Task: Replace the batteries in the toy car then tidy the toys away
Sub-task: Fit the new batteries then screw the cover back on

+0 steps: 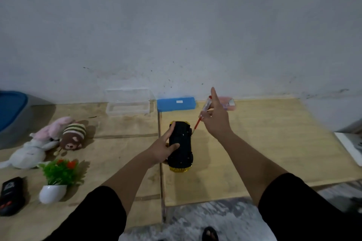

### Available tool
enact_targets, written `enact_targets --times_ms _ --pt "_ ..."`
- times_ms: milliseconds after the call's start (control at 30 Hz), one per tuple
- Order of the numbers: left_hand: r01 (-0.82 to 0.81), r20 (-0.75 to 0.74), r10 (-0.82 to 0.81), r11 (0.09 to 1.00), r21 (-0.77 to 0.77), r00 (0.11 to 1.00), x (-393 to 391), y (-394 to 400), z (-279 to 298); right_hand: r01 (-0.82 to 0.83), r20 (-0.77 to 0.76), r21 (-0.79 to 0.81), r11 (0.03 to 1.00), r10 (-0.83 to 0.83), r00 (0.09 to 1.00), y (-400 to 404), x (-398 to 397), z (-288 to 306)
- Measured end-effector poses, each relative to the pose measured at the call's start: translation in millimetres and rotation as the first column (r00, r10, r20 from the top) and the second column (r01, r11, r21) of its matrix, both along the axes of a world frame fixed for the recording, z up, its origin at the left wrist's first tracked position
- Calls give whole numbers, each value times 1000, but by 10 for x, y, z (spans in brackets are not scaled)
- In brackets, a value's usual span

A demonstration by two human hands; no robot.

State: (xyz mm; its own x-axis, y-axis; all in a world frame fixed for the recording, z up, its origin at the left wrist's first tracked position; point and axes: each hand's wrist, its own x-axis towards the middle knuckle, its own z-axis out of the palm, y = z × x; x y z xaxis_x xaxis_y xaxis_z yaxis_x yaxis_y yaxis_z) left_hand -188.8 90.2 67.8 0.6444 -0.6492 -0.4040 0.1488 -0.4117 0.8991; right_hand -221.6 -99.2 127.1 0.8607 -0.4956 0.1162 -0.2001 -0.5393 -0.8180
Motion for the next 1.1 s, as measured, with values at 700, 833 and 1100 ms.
enact_targets --times_ms 700,833,1100 --pt "42 -21 -42 999 -10 999 138 -103 213 35 60 -32 999 -33 998 223 122 136" --pt "55 -13 -55 998 -19 998 161 -102 216 37 68 -45 998 -34 997 213 137 171" --pt "39 -19 -39 999 -7 999 198 -110 222 28 50 -66 997 -25 998 188 164 210"
